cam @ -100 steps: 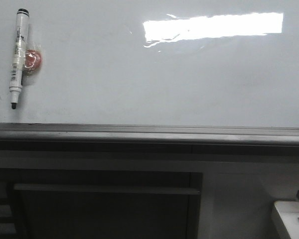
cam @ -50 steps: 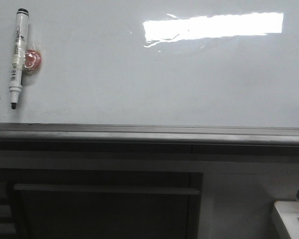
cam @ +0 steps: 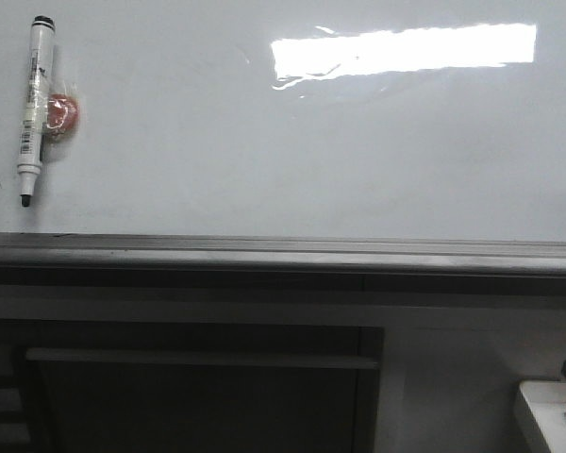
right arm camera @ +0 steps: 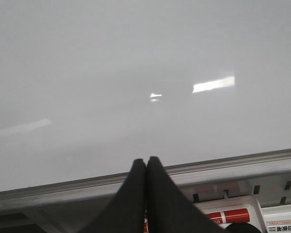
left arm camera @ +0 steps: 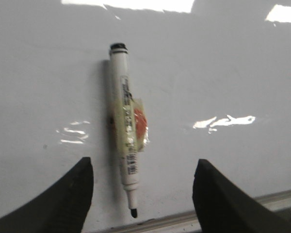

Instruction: Write number 0 on whiteboard

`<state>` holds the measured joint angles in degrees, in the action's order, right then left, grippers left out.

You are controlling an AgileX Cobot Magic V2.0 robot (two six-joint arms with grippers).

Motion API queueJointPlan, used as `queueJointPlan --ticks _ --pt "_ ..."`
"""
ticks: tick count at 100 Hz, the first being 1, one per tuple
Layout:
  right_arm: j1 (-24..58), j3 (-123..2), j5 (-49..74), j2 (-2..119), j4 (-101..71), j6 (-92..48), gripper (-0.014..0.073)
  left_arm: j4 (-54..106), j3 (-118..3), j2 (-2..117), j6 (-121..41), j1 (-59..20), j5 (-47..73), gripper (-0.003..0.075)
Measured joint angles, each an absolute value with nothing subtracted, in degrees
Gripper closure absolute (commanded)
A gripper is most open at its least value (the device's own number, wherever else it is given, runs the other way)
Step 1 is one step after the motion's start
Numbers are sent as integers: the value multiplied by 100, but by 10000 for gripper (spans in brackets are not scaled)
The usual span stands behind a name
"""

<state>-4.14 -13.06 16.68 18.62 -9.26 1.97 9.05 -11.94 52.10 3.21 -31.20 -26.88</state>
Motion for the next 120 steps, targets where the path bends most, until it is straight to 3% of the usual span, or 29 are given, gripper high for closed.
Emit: queueJointPlan --ticks 28,49,59,71,100,110,120 --pt "-414 -1306 1665 1862 -926 197 660 1341 -1313 6890 321 -3369 -4134 315" --pt "-414 -1306 1655 1862 -926 197 660 1390 -1650 7664 321 -3369 -4438 326" --pt "-414 -1306 1655 1862 -926 197 660 1379 -1726 7846 321 -3378 -4589 432" --pt "-414 -1306 1655 1862 -926 197 660 1379 -1750 7914 321 -3390 -4539 743" --pt "-99 -1699 2341 1900 -1287 90 652 580 -1750 7889 321 -3390 -4317 741" --pt "367 -2152 2865 2036 -1455 -453 568 -307 -1750 7697 321 -3390 -4304 741" --pt "959 -2550 3089 2216 -1795 -1090 396 -1037 -1750 7419 321 -3390 -4304 741"
